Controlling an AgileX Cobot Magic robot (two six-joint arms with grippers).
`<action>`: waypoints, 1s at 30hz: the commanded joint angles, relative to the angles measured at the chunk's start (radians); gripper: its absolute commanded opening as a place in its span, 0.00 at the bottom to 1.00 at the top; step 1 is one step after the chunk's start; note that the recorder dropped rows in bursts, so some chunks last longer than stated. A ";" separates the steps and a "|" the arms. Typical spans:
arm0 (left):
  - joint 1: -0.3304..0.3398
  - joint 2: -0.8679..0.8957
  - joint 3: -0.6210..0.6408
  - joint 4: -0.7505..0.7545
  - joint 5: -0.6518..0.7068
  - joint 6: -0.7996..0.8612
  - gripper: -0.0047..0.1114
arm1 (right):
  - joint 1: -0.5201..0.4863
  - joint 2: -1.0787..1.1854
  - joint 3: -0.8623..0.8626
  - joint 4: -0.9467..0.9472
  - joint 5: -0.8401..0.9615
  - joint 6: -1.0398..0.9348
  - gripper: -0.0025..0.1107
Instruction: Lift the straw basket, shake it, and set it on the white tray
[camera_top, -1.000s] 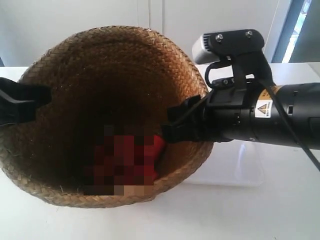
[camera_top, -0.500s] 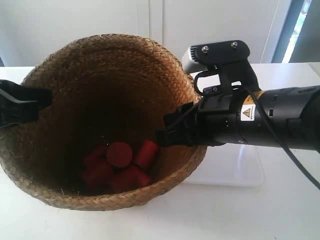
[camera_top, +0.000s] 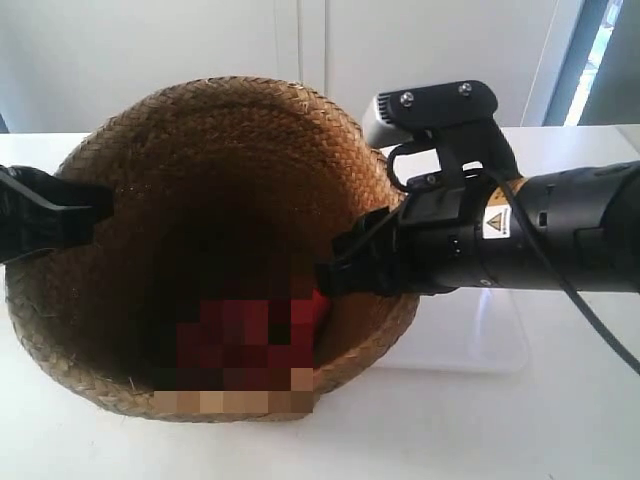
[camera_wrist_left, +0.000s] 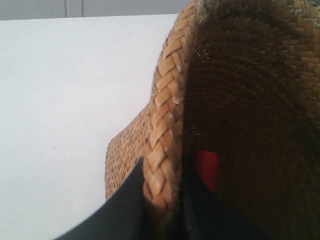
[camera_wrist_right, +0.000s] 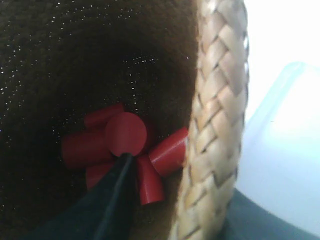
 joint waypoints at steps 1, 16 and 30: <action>-0.009 -0.005 -0.019 0.015 -0.008 0.029 0.04 | 0.000 0.013 -0.012 -0.025 0.018 -0.021 0.02; 0.015 -0.030 -0.147 0.075 0.118 -0.008 0.04 | 0.027 -0.004 -0.160 0.021 0.132 -0.032 0.02; 0.015 -0.017 -0.146 0.100 0.129 -0.004 0.04 | 0.029 0.013 -0.112 0.012 0.074 -0.032 0.02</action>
